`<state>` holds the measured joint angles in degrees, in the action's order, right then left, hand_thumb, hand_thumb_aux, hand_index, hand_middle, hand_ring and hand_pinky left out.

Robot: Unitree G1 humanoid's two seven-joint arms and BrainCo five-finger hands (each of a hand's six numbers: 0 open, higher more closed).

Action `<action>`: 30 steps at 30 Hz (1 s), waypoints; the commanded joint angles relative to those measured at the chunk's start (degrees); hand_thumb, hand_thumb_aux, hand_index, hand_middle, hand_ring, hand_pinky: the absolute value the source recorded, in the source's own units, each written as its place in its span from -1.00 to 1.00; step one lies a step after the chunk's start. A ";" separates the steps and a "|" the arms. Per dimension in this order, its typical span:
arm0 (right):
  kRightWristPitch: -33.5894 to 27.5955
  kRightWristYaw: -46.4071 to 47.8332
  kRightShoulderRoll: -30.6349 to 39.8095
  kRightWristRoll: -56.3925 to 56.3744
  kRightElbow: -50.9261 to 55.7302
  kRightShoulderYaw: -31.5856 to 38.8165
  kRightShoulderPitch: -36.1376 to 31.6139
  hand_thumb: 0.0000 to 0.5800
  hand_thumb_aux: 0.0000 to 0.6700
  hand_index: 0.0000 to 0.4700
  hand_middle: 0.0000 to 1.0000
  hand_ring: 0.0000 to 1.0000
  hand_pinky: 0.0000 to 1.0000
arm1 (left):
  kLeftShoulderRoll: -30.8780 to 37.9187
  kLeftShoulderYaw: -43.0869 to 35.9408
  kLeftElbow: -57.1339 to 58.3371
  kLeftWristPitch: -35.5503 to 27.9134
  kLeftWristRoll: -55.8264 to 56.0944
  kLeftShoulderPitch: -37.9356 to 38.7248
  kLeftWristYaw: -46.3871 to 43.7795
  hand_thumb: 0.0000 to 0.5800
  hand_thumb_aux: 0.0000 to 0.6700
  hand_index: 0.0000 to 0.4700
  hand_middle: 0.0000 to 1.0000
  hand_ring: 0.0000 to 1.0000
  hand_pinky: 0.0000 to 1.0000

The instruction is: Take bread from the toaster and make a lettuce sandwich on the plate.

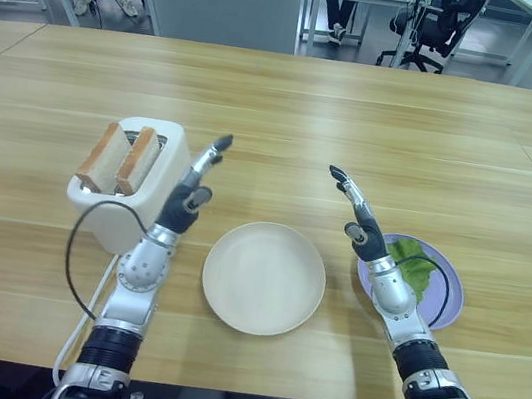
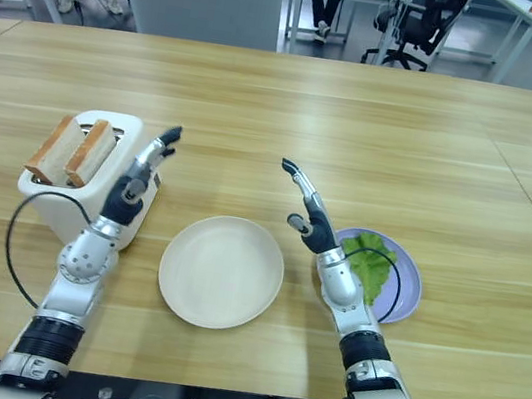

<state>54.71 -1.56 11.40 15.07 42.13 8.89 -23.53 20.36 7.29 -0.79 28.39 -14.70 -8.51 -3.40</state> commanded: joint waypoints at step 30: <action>-3.10 -1.32 0.53 1.14 -5.43 -0.77 3.21 -1.00 -1.00 -1.00 -1.00 -1.00 -1.00 | 33.44 -6.37 18.26 -35.82 -27.50 -7.94 -19.26 -1.00 -1.00 -1.00 -1.00 -1.00 -1.00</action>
<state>52.47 -3.39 11.70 16.79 37.54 8.58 -21.00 53.50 3.23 15.31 -7.89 -42.68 -16.93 -22.30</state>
